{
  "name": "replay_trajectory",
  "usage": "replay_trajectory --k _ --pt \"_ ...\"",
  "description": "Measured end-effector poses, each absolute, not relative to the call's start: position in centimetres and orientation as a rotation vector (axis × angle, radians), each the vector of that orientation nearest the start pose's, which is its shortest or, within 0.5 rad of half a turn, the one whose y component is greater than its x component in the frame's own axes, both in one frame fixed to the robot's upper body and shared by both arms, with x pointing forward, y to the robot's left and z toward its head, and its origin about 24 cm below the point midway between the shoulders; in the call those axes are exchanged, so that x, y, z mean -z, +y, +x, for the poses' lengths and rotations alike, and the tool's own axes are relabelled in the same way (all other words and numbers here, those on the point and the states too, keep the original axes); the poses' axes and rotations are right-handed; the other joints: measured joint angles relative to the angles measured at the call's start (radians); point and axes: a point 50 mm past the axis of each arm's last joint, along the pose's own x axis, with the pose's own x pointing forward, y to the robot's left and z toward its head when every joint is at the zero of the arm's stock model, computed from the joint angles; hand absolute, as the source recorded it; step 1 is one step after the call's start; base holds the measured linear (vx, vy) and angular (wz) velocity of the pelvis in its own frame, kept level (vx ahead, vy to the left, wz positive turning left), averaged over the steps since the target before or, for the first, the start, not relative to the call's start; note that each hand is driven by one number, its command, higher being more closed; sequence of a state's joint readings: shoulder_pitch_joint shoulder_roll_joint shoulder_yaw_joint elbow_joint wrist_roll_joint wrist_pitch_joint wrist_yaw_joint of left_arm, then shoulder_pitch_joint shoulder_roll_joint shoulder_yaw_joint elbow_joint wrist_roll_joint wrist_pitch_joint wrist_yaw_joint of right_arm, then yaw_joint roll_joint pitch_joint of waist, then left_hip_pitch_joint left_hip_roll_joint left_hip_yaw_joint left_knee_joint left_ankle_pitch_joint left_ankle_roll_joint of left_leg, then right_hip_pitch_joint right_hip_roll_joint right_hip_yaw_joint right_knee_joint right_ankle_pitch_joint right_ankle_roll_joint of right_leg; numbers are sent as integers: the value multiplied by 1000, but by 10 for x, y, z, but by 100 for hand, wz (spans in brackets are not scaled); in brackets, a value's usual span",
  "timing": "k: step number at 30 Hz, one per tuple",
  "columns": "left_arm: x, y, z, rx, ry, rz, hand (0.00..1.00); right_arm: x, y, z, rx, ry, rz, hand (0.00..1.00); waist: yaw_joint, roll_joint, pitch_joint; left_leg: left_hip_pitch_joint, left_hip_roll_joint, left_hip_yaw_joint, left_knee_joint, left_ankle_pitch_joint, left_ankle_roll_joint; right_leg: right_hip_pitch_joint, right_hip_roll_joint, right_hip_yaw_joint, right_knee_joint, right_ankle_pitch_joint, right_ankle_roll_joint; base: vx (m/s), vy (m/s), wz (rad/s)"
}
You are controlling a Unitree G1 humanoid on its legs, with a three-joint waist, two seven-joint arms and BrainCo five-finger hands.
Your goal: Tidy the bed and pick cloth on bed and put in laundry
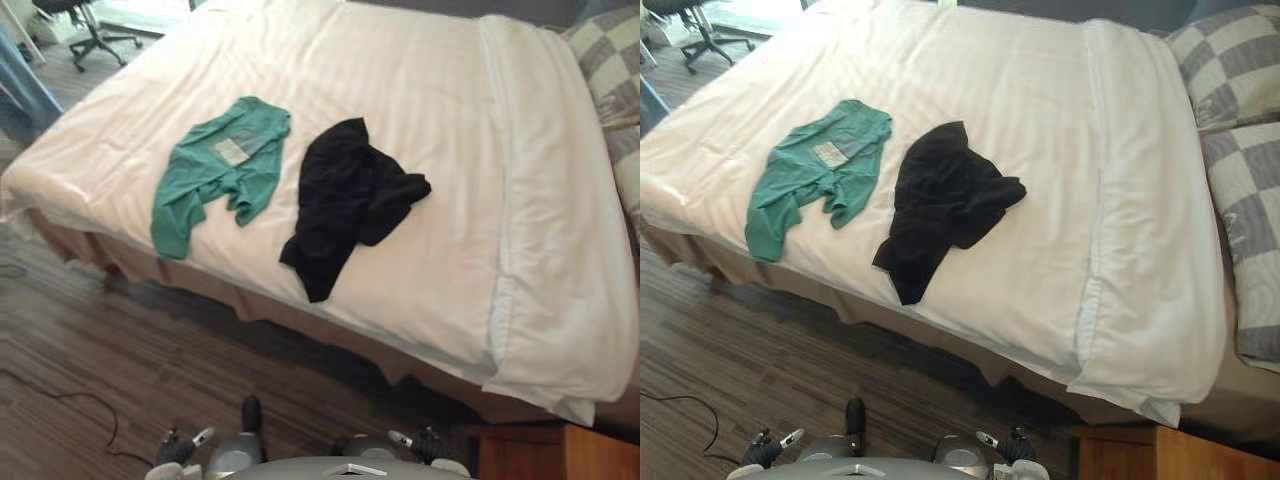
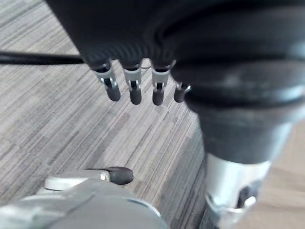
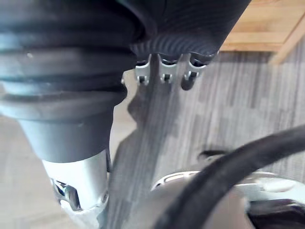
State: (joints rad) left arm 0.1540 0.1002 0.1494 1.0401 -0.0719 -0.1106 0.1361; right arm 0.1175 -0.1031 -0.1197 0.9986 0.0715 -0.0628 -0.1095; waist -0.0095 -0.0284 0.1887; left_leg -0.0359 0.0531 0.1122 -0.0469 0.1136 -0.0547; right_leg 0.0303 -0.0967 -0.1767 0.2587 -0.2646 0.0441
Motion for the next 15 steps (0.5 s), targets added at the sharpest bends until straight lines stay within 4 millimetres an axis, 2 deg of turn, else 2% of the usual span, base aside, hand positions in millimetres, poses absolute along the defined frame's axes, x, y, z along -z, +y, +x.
replay_trajectory --k 2,3,4,5,6,7,8,11,12,13,14,15 --pt "155 219 85 -367 1022 41 0 151 -215 106 313 1003 -43 0 3 0 22 -126 8 1 213 -74 -14 -48 -14 4 45 0 3 -135 91 -3" --pt "152 219 95 -365 986 42 0 147 -217 118 296 973 -65 0 4 4 50 -210 19 4 352 -91 -36 -82 -29 3 92 -6 5 -196 152 -15" --pt "150 218 102 -364 965 39 0 142 -220 131 299 936 -75 0 6 18 67 -262 49 67 437 -132 -16 -127 -42 15 140 -10 5 -212 177 -17" --pt "149 217 103 -363 962 38 0 141 -220 133 299 927 -77 0 9 22 68 -268 62 89 453 -149 0 -138 -42 18 151 -11 6 -173 202 -50" --pt "148 218 103 -375 952 33 0 137 -219 142 295 895 -81 0 15 26 77 -280 117 147 531 -223 41 -185 -42 54 208 -24 12 -124 179 -63" --pt "149 220 100 -391 958 24 0 135 -215 150 301 876 -64 0 13 25 79 -292 149 148 594 -274 38 -225 -63 86 254 -33 24 -92 179 -63" --pt "148 222 101 -394 954 26 0 135 -214 152 312 871 -52 0 10 22 81 -294 162 141 616 -290 31 -240 -77 99 268 -35 33 -88 251 -39" --pt "148 225 100 -417 946 8 0 133 -217 154 366 857 -3 0 -6 16 83 -290 247 10 594 -312 -3 -294 -148 174 287 -41 93 -95 422 -16" --pt "148 226 97 -434 948 -4 0 133 -220 153 381 858 0 0 -4 16 83 -267 289 -34 528 -301 -16 -300 -168 203 286 -39 132 -42 438 -11" --pt "149 226 95 -443 951 -14 0 134 -222 151 392 862 2 0 -2 15 83 -248 303 -55 487 -293 -14 -299 -184 211 286 -38 155 -35 612 -2" --pt "148 229 96 -455 948 -17 0 136 -222 146 411 879 16 0 0 -3 89 -225 303 -28 479 -223 -187 -279 -227 229 267 -32 200 0 705 19" --pt "145 238 98 -464 938 9 0 142 -216 138 429 916 56 0 -2 -41 79 -249 251 -19 523 -258 -179 -233 -249 255 164 5 200 3 583 28"
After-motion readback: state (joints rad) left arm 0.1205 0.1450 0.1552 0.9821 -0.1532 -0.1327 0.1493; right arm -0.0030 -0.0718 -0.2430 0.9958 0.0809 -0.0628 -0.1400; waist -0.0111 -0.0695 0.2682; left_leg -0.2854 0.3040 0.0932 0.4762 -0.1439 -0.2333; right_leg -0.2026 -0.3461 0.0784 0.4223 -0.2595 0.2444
